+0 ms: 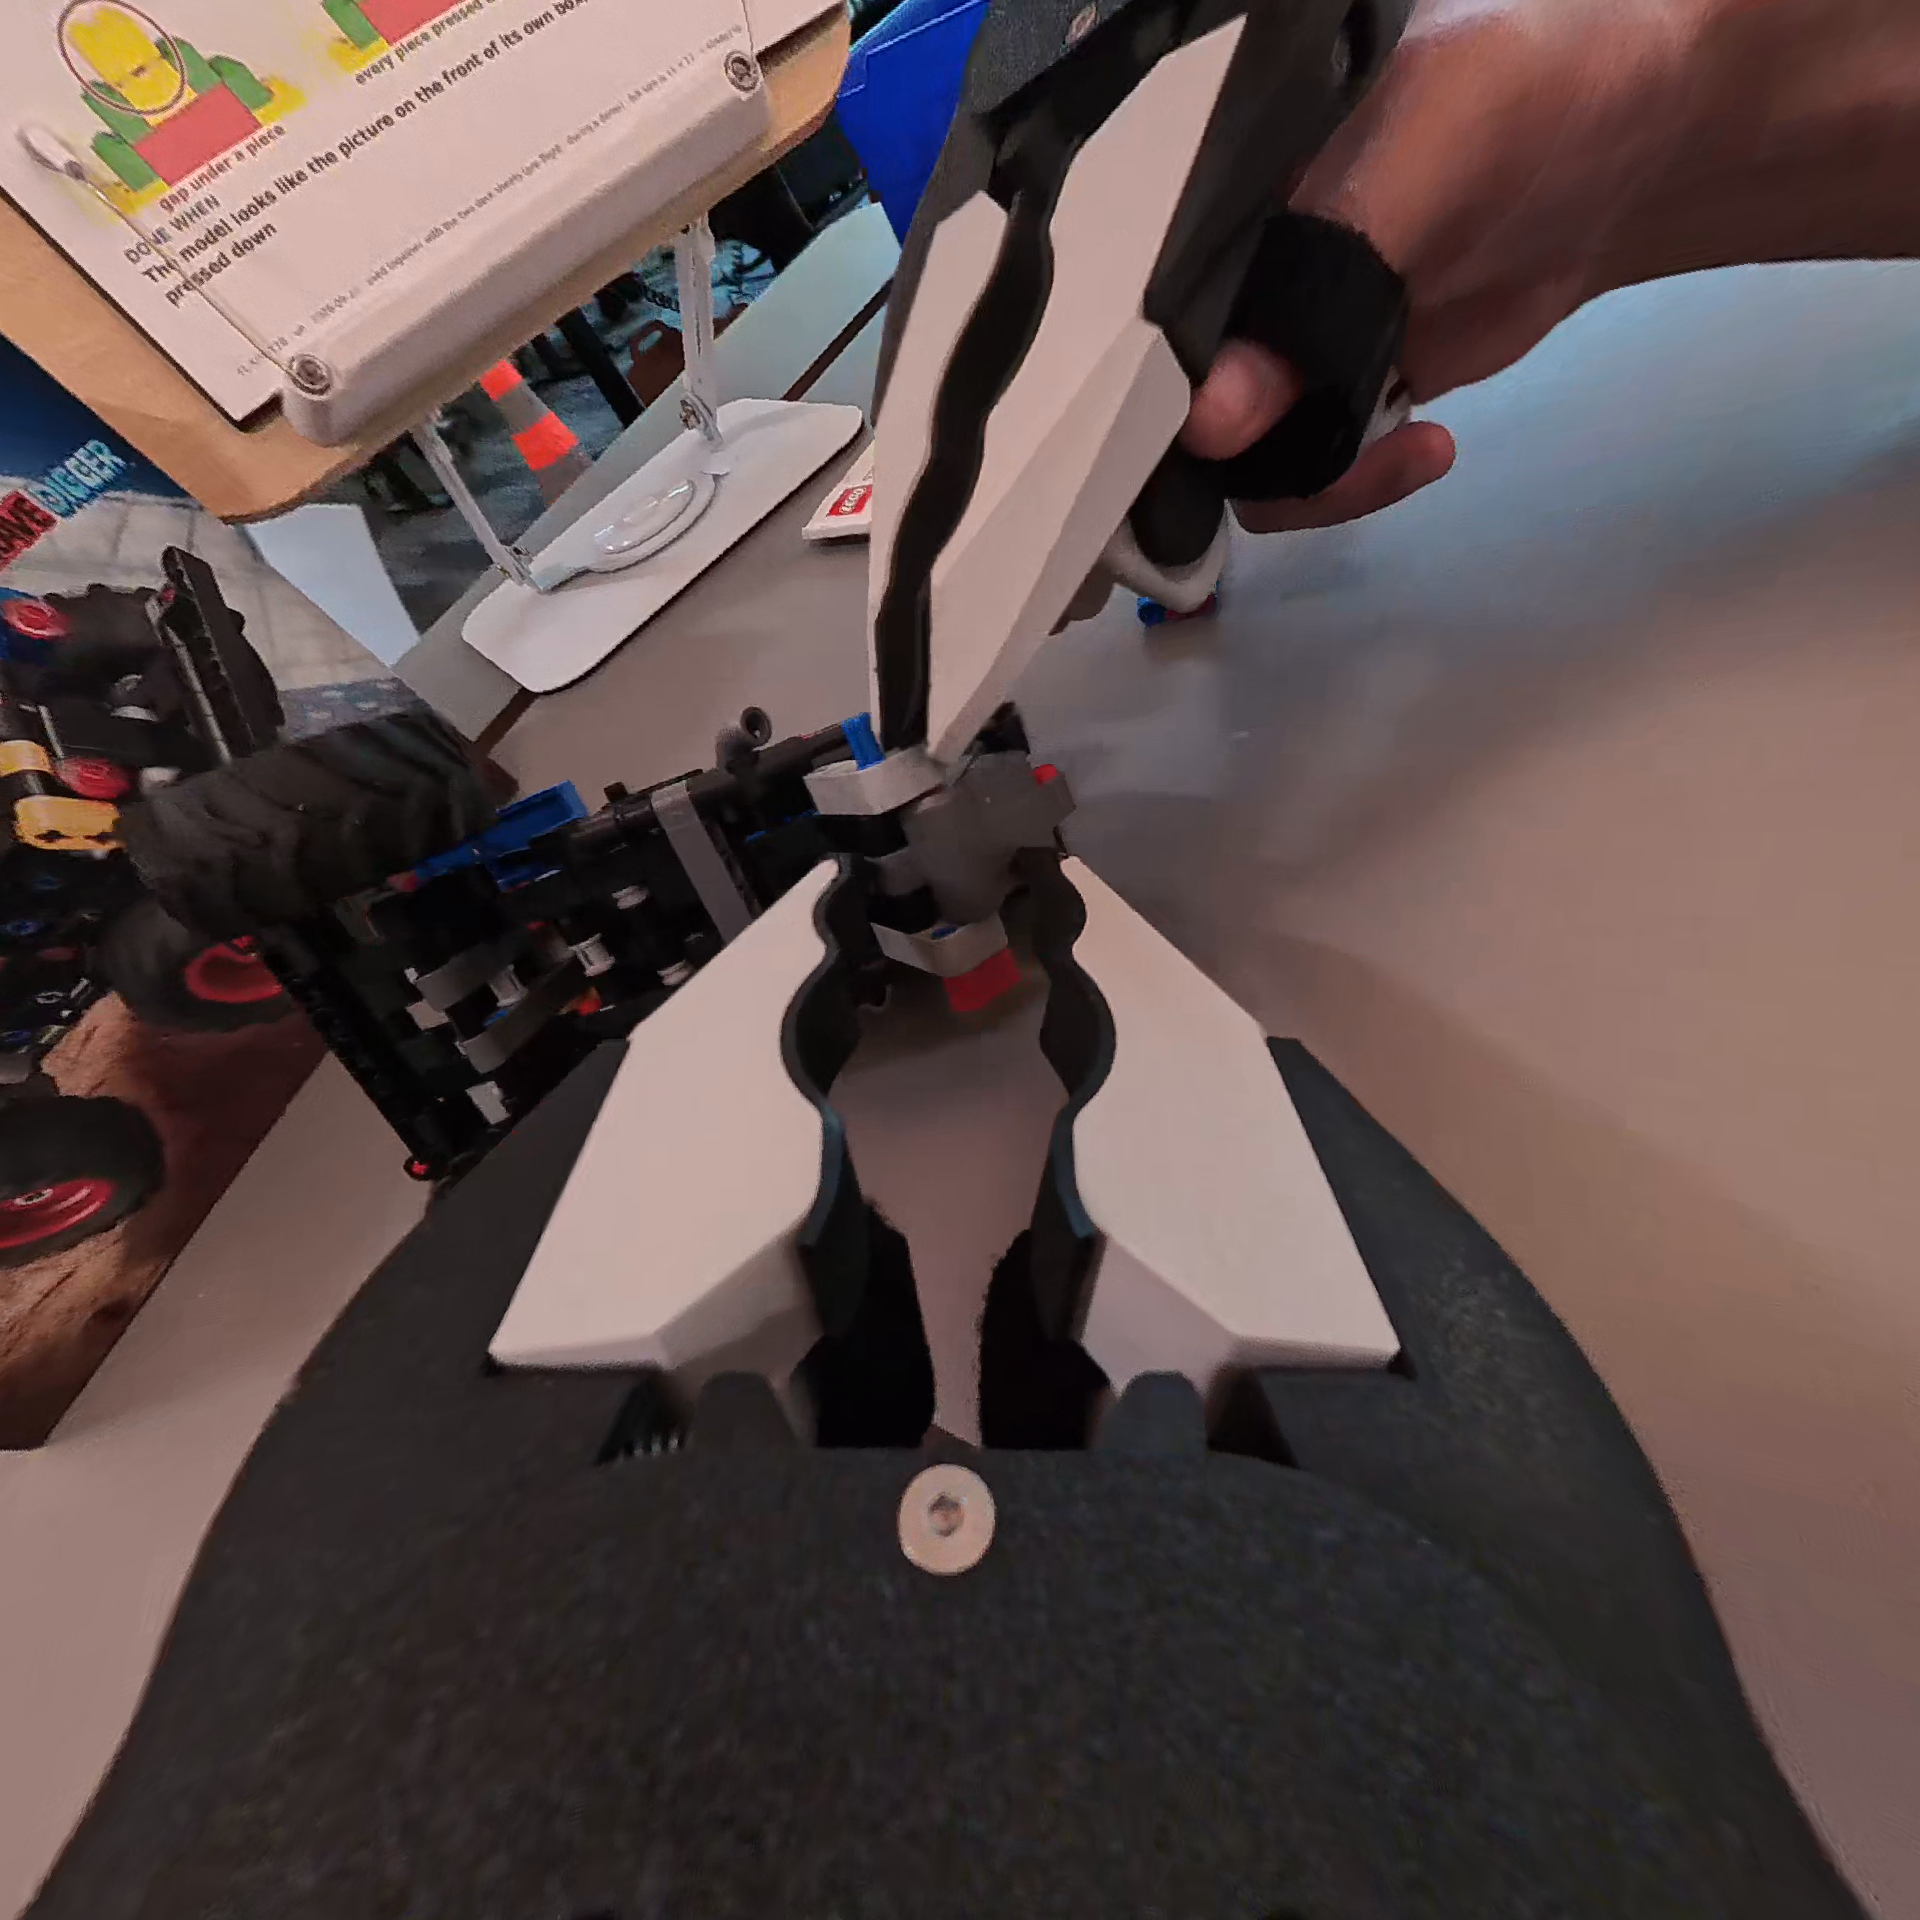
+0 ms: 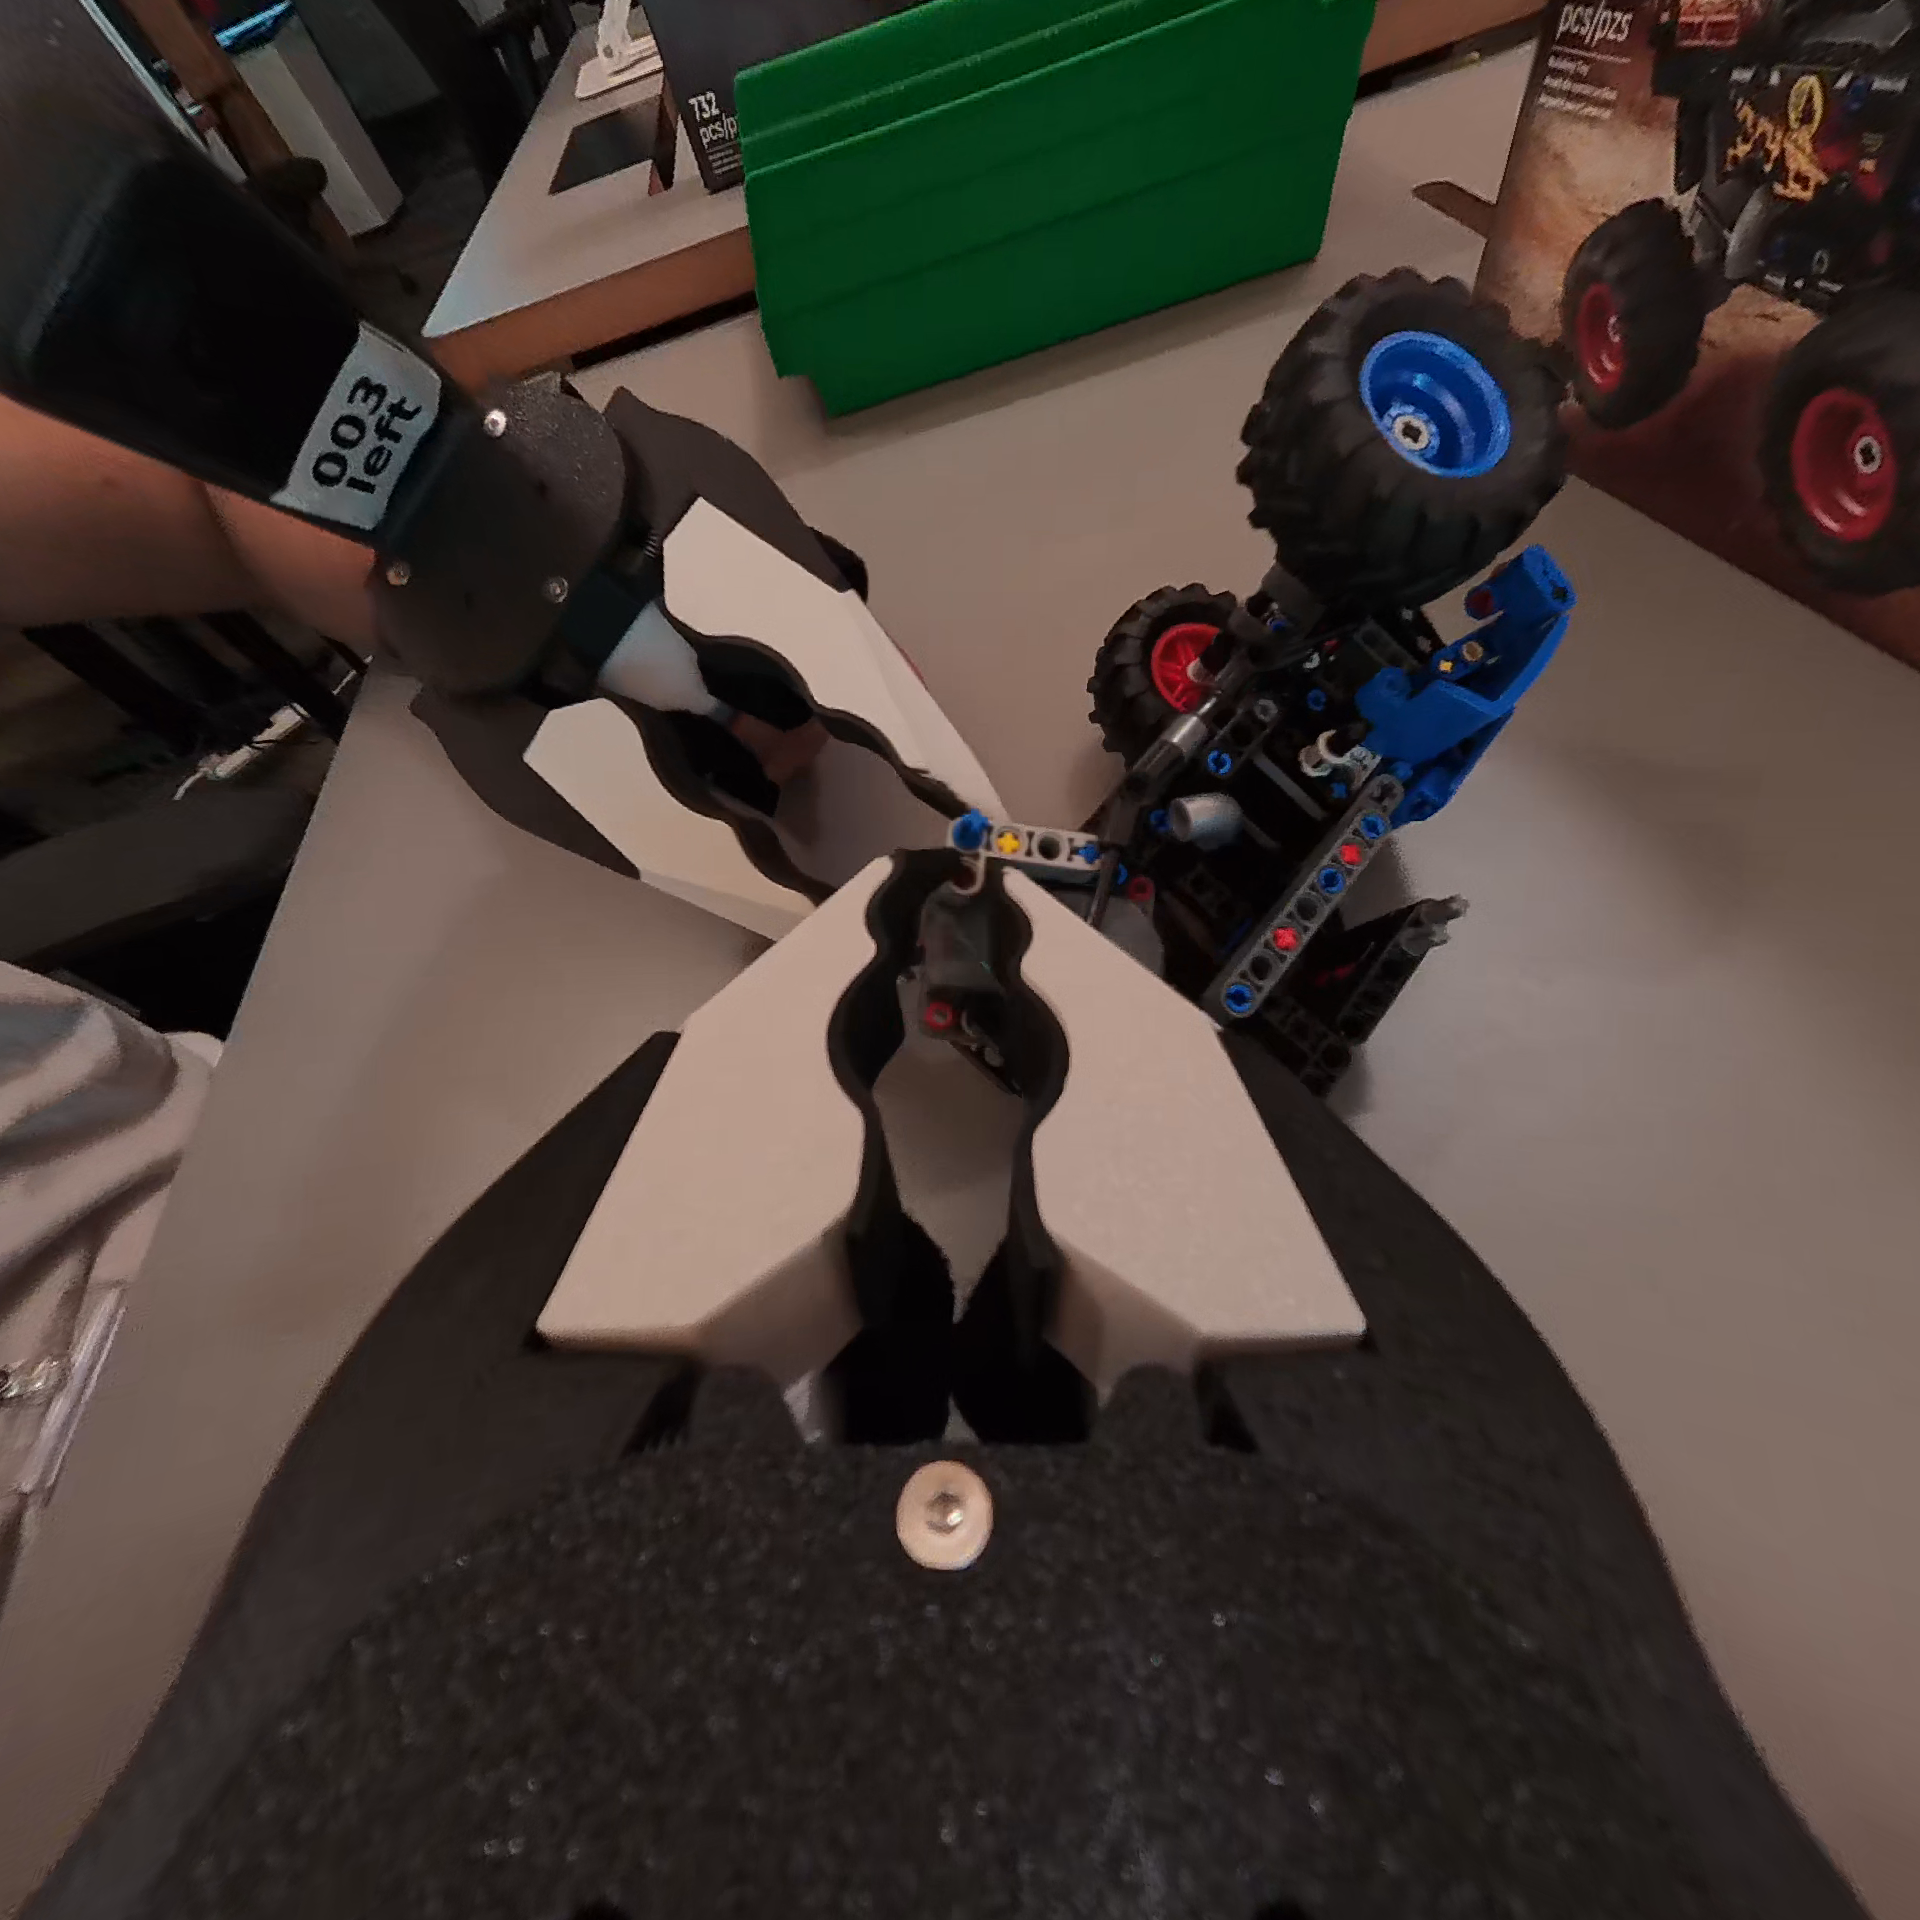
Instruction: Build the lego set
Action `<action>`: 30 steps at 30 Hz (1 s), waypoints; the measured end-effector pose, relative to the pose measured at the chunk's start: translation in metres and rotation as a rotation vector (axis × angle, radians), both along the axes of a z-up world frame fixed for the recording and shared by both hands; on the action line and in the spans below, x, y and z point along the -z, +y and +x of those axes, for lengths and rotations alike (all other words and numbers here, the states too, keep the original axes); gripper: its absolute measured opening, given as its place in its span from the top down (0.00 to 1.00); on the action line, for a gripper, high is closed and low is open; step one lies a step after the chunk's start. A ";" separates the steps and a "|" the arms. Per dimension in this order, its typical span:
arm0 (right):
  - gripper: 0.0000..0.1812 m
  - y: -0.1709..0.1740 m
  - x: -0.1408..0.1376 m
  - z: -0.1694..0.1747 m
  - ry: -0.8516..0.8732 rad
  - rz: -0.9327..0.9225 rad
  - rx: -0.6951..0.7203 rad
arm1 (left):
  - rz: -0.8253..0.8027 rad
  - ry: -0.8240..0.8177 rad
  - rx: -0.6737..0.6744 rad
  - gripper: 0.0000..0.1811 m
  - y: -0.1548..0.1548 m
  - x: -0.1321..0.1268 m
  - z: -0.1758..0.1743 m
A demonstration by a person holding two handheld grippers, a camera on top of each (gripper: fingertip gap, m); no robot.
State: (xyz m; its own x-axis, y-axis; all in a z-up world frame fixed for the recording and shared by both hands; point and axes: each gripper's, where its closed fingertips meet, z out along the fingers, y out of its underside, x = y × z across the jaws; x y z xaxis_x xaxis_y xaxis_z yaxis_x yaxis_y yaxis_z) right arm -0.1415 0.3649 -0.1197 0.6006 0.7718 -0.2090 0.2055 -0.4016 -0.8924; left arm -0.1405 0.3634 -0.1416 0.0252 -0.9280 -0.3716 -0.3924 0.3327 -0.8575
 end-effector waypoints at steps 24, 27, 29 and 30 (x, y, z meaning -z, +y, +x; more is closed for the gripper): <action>0.96 -0.005 -0.001 -0.011 0.222 -0.146 -0.084 | -0.004 -0.073 -0.014 0.72 -0.002 -0.010 -0.005; 0.96 0.000 0.003 -0.013 0.175 -0.121 -0.044 | 0.082 -0.041 -0.040 0.76 -0.002 -0.005 -0.001; 0.96 0.000 0.005 -0.012 0.133 -0.098 -0.035 | 0.139 -0.028 -0.073 0.76 0.000 -0.002 -0.001; 0.95 0.000 0.007 -0.011 0.111 -0.091 -0.033 | 0.153 -0.029 -0.085 0.77 0.001 -0.002 -0.001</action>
